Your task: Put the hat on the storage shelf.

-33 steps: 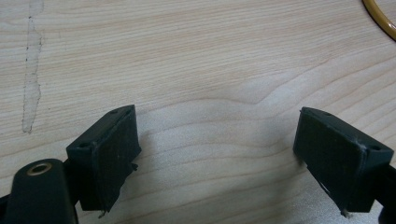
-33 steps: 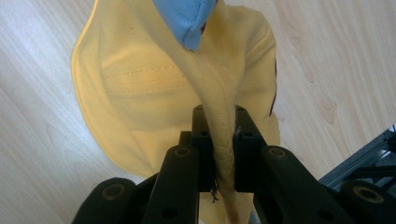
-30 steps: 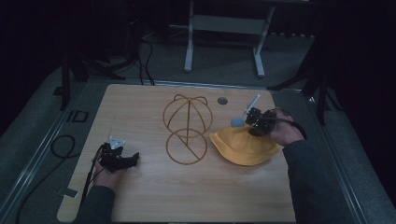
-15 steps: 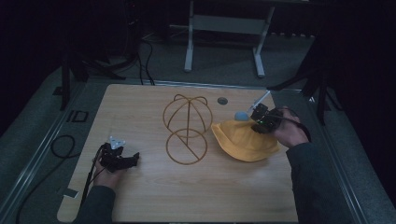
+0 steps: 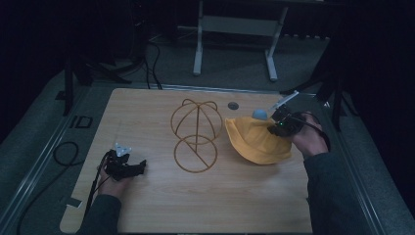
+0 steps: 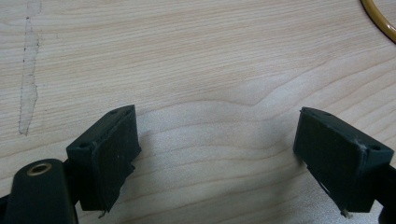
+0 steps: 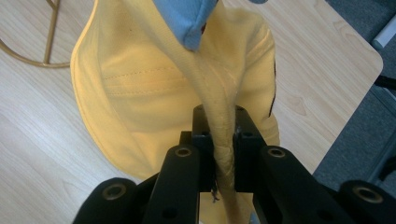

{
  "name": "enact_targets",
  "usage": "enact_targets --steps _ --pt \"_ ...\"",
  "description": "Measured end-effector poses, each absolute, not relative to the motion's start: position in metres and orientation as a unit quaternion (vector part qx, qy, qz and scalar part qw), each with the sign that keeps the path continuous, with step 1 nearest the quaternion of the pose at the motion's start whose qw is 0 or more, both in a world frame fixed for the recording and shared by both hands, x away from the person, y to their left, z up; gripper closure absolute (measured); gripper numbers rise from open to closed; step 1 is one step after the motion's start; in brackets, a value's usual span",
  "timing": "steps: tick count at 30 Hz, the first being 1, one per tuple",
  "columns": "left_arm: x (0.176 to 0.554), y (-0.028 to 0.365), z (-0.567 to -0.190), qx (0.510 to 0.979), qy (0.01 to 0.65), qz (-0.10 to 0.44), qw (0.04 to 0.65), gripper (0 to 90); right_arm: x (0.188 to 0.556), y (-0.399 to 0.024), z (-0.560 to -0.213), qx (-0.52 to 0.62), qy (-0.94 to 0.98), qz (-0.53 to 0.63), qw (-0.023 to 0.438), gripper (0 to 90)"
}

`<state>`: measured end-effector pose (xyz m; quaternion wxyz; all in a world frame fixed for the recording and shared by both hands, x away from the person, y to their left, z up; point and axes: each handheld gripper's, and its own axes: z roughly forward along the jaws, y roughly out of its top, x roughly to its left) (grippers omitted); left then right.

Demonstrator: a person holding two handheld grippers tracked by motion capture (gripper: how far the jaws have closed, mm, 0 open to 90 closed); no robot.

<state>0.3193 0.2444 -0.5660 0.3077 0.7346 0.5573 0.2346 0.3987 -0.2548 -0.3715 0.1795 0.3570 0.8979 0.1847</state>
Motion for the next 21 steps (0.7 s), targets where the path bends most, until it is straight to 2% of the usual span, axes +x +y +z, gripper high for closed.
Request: enact_targets --steps 21 --pt "0.319 0.244 -0.566 0.735 0.558 0.234 0.307 14.3 0.398 -0.262 -0.349 0.361 0.884 0.233 0.183 83.3"
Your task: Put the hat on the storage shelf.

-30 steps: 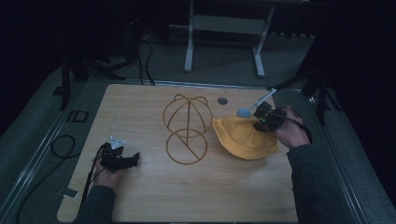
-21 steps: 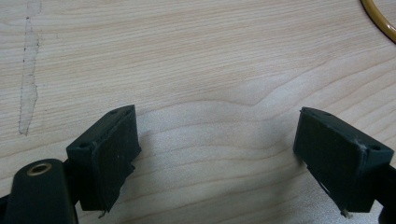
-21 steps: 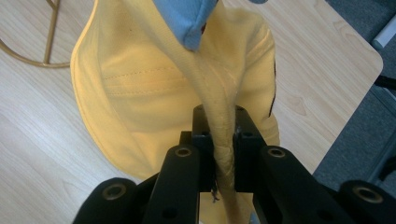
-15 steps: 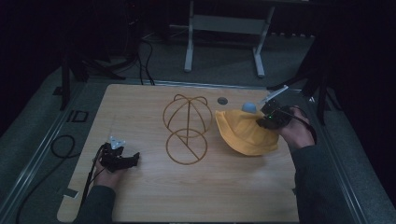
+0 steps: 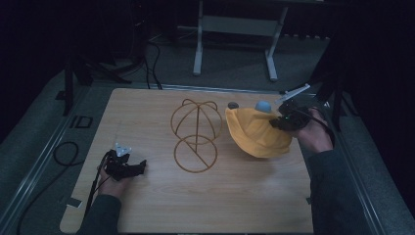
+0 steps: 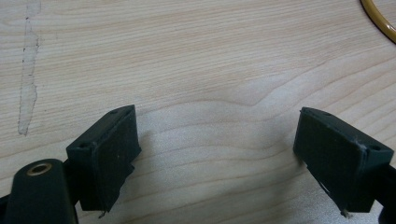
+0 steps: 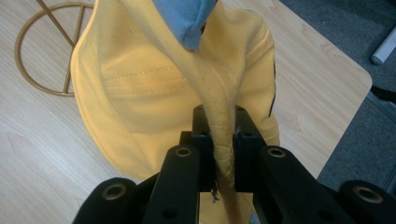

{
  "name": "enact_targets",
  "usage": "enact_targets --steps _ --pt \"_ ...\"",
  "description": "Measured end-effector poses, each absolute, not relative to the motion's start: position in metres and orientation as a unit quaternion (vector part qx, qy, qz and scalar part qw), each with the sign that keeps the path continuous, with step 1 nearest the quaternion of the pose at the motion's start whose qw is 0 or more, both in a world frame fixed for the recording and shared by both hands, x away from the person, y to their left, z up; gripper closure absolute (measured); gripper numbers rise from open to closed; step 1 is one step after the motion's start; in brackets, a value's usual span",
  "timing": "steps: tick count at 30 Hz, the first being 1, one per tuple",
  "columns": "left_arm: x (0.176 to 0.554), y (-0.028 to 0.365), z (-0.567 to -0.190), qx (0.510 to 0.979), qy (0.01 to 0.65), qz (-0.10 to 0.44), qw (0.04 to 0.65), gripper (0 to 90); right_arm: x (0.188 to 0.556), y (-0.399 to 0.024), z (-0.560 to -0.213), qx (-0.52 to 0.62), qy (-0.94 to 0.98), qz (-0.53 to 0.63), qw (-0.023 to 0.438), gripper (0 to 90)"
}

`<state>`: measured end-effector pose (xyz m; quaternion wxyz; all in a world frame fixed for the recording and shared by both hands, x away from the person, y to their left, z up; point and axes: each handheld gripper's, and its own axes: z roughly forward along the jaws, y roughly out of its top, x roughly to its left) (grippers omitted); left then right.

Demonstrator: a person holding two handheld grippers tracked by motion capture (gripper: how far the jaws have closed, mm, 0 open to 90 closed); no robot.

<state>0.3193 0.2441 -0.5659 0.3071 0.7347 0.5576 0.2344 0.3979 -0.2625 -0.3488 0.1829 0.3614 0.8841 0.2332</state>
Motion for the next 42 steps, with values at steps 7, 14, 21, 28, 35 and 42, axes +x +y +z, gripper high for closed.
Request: enact_targets --steps 7,14,21,28,35,42 --pt "0.320 0.244 -0.566 0.736 0.557 0.233 0.307 14.3 0.399 -0.262 -0.339 0.362 0.881 0.241 0.185 83.3" --pt "0.320 0.244 -0.566 0.736 0.557 0.233 0.307 14.3 0.398 -0.262 -0.329 0.359 0.879 0.256 0.182 83.3" --pt "0.320 0.243 -0.566 0.736 0.556 0.233 0.308 14.3 0.397 -0.259 -0.322 0.351 0.879 0.268 0.181 83.3" --pt "0.320 0.243 -0.566 0.736 0.556 0.233 0.308 14.4 0.396 -0.257 -0.318 0.345 0.877 0.283 0.180 83.3" --pt "0.321 0.243 -0.566 0.737 0.555 0.233 0.308 14.3 0.394 -0.252 -0.313 0.332 0.878 0.293 0.183 83.3" --pt "0.321 0.243 -0.566 0.737 0.554 0.233 0.308 14.3 0.393 -0.249 -0.307 0.325 0.876 0.306 0.184 83.3"
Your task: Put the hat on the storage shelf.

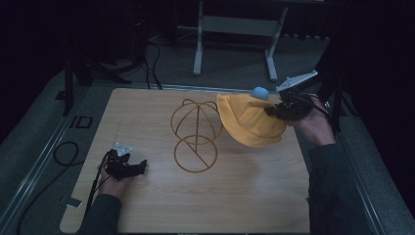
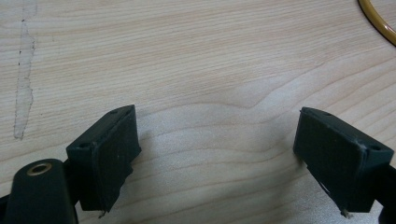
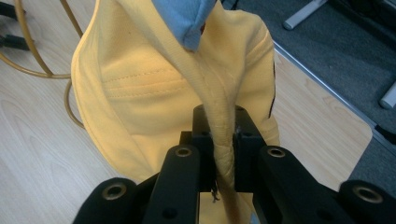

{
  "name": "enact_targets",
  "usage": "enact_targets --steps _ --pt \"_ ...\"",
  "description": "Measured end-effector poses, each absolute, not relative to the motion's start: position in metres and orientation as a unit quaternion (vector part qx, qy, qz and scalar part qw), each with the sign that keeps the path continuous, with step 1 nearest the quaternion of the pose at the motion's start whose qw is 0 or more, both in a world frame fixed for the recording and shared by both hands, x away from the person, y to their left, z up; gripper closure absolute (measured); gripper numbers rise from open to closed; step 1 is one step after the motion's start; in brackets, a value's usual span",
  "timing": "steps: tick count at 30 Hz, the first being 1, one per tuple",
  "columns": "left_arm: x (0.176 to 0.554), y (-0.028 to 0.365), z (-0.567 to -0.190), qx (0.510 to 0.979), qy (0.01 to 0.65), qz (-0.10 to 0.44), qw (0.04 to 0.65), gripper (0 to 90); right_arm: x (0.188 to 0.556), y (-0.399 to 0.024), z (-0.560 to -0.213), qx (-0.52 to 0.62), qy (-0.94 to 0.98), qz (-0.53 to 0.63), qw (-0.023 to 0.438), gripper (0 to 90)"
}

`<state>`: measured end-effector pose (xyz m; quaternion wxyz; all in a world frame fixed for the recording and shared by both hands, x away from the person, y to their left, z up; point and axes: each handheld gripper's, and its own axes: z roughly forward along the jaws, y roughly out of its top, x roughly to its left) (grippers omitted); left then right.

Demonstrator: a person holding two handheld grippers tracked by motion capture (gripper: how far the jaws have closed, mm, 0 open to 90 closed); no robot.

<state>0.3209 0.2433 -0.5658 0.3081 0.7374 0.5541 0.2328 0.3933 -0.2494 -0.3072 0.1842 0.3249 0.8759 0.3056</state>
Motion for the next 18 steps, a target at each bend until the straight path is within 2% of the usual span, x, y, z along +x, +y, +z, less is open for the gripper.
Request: enact_targets --steps 18 --pt "0.323 0.242 -0.566 0.738 0.554 0.231 0.308 14.4 0.390 -0.239 -0.294 0.306 0.876 0.326 0.183 83.3"
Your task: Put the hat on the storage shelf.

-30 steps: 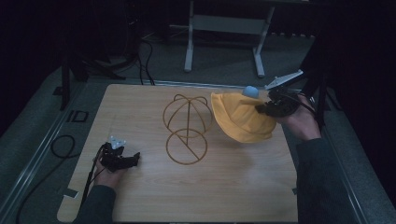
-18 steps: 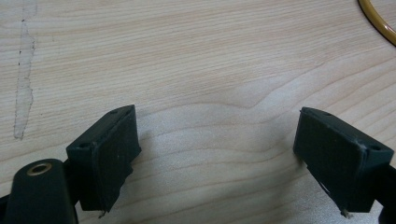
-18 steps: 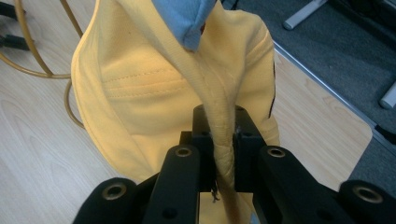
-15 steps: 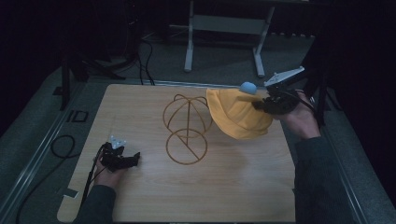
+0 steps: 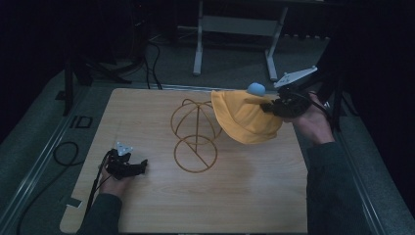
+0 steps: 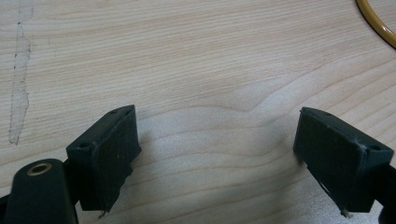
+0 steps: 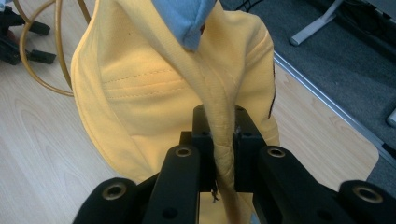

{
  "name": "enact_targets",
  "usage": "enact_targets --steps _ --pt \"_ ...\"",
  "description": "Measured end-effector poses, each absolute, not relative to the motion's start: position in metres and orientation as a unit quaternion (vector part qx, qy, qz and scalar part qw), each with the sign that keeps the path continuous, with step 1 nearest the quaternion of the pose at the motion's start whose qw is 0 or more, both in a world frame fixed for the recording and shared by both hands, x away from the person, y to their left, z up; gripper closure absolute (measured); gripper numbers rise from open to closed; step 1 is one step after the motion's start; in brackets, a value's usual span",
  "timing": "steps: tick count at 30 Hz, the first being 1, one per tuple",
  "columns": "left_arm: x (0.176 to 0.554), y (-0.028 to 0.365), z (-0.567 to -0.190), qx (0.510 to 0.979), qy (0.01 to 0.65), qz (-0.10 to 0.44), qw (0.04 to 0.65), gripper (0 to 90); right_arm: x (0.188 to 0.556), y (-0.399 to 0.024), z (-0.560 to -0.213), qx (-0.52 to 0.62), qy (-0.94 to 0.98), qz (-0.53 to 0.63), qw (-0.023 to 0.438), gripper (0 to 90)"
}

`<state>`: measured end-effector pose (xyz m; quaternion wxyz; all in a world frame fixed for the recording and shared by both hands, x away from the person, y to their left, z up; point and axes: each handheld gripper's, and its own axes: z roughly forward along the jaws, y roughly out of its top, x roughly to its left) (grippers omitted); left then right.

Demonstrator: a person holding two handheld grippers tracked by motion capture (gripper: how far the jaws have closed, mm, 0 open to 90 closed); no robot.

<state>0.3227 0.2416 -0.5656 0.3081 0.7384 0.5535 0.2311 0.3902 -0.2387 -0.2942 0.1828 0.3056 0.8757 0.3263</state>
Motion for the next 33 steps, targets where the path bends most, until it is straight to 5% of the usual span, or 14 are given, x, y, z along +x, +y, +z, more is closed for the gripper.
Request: enact_targets --steps 19,33 --pt "0.323 0.241 -0.565 0.740 0.552 0.230 0.308 14.3 0.393 -0.198 -0.280 0.269 0.885 0.339 0.174 83.0" --pt "0.324 0.241 -0.566 0.740 0.551 0.231 0.309 14.4 0.405 -0.127 -0.269 0.219 0.907 0.317 0.170 81.7"
